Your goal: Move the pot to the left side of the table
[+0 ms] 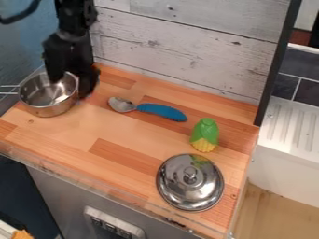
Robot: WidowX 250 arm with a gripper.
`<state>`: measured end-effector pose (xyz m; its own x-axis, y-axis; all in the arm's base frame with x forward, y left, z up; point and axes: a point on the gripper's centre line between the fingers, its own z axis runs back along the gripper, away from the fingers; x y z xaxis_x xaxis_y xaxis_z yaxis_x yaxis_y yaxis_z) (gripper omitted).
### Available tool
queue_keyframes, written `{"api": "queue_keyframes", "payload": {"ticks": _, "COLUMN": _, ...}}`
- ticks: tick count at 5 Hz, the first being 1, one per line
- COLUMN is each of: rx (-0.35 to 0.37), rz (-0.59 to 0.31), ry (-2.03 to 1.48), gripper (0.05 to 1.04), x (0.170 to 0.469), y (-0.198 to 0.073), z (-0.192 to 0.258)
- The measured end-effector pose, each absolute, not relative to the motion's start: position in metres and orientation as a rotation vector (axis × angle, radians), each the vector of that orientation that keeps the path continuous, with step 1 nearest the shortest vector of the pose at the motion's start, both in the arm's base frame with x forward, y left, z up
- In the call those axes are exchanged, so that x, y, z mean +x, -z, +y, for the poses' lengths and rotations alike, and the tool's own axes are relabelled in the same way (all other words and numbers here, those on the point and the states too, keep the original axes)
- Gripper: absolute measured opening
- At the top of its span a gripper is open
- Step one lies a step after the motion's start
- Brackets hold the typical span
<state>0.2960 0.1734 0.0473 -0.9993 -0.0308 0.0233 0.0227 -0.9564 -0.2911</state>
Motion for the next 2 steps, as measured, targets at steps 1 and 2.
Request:
{"api": "queue_keyframes", "payload": {"ticks": 1, "rx": -0.016, "rz": 0.467, "ry": 3.075, "gripper": 1.007, "x": 0.2974, "y": -0.0586, "z": 0.1706}}
{"api": "queue_keyframes", "payload": {"ticks": 2, "rx": -0.011, "rz": 0.492, "ry": 3.072, "gripper": 1.006, "x": 0.3001, "y": -0.0609, "z": 0.1687}}
